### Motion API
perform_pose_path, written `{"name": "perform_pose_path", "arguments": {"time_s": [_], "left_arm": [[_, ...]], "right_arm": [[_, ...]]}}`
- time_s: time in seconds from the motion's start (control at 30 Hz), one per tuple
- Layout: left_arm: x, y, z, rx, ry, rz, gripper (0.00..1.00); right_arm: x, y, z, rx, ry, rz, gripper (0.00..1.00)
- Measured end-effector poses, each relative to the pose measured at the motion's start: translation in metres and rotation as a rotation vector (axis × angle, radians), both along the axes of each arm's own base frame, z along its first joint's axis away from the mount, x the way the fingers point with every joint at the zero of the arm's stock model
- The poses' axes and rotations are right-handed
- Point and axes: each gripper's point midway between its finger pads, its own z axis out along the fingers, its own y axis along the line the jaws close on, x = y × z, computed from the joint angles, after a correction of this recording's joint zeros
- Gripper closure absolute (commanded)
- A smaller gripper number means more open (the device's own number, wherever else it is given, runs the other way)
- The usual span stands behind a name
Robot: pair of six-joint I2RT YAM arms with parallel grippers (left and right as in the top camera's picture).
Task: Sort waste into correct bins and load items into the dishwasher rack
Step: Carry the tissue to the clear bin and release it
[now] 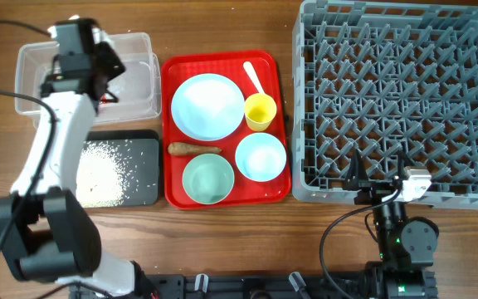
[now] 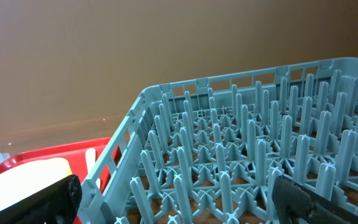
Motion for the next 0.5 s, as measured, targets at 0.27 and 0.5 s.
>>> {"name": "perform_pose_path", "arguments": {"time_s": [0.27,0.5], "left_arm": [[0.006,0.029,-0.042,-0.079,0.050,0.025,0.90],[0.020,0.029,-0.077,-0.092,0.072,0.020,0.25]], "right_arm": [[0.000,0.000,0.000,0.000,0.000,0.000,0.00],[0.000,0.000,0.000,0.000,0.000,0.000,0.00]]}}
